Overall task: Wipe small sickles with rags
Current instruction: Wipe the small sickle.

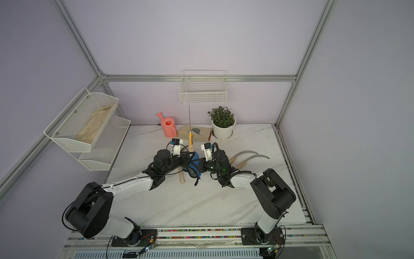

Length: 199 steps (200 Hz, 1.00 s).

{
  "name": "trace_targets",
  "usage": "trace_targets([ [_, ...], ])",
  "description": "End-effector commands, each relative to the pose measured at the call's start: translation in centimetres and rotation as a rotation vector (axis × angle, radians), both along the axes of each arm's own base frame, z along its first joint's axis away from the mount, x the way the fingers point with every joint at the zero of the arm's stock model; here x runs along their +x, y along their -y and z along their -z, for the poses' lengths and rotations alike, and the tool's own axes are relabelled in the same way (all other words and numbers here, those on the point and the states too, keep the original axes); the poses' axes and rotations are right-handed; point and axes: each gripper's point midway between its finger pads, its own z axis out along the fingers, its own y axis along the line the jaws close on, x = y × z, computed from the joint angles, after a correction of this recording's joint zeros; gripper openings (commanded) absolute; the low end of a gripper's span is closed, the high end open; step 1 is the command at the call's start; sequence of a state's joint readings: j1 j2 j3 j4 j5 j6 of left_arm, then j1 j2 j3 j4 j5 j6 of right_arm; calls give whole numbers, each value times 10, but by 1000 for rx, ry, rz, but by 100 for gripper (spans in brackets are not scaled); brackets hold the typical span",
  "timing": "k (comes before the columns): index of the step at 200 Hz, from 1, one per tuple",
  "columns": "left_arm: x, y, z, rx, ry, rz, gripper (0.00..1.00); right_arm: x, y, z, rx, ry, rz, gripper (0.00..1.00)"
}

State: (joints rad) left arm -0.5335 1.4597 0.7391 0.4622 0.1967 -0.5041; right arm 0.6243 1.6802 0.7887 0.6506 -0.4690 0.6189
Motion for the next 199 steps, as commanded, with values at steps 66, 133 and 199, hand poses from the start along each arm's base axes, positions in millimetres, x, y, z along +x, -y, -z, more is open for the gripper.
trace_targets([
  [66,-13,3,-3,7,28,37,0,-3,-14,-33,54,114,14,0],
  [133,-15,2,-14,133,69,-3,0,43,59,-7,34,38,200,0],
  [199,-10,5,-10,312,86,-49,0,35,36,1,122,0,57,0],
])
